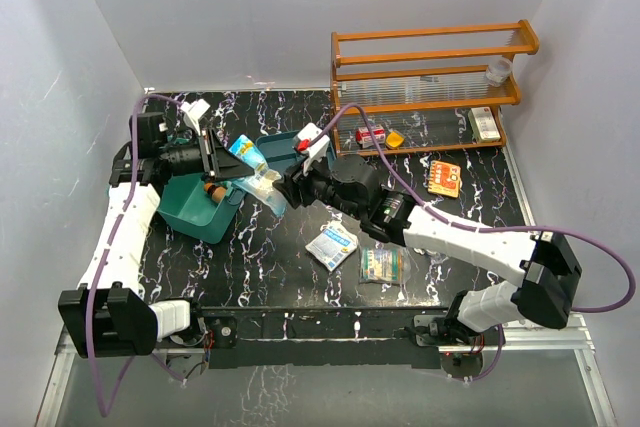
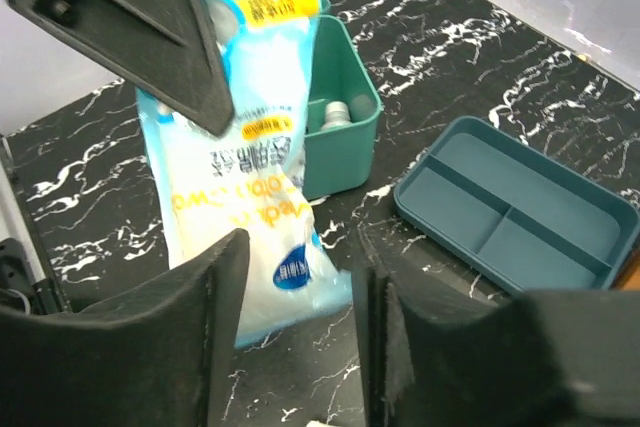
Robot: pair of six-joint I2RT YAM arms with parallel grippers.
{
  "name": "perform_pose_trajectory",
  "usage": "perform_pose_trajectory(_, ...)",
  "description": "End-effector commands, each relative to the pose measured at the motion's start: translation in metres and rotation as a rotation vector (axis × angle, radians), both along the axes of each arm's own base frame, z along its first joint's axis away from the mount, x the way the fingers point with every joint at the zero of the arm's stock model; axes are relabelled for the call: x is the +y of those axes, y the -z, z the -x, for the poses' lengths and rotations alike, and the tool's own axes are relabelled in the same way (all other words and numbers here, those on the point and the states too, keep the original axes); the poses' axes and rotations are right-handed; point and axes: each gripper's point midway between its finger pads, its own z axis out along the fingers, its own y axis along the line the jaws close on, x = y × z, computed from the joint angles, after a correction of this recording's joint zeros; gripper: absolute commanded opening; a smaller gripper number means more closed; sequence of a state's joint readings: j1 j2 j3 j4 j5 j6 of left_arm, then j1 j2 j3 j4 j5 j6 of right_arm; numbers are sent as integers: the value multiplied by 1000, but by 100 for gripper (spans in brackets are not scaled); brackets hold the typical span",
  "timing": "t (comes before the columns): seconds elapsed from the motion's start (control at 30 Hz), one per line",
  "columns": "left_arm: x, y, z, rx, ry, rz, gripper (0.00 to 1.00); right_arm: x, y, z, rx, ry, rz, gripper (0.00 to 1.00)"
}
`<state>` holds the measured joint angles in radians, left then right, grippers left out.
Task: Organize the medicine kit
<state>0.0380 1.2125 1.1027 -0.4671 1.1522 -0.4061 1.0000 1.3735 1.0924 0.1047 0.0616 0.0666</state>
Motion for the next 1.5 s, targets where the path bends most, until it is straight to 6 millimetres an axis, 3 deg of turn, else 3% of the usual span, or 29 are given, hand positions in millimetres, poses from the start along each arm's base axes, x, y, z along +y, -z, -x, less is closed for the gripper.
perform_pose_trajectory(0.0, 8, -17, -7, -95, -36, -79, 21, -16, -20, -8, -27, 89, -68, 47)
perform_pose_trajectory(0.17, 34, -3, -25, -41, -187, -291, 20, -33, -12, -17, 13, 194, -61, 50)
perform_pose_trajectory(0.47, 124, 29, -36, 131, -537, -776, 19, -29, 1, -11, 85, 182, -74, 51)
perform_pose_trajectory(0.6, 142, 24, -38, 127, -612, -835, 19, -23, 8, -12, 115, 176, -68, 51)
perform_pose_trajectory(0.7, 152, 32, -37, 156, -624, -889, 19, -16, 14, -13, 138, 162, -62, 51)
perform_pose_trajectory(0.83, 160, 55, -36, 204, -616, -947, 18, -5, 23, -14, 164, 143, -49, 51)
perform_pose_trajectory(1.13, 131, 120, -39, 313, -434, -851, 20, 9, 42, -17, 203, 122, -1, 50)
perform_pose_trajectory(1.23, 134, 141, -35, 366, -407, -881, 22, 12, 43, -21, 205, 123, 10, 50)
perform_pose_trajectory(1.47, 137, 166, -29, 431, -388, -905, 27, 18, 48, -28, 209, 110, 23, 50)
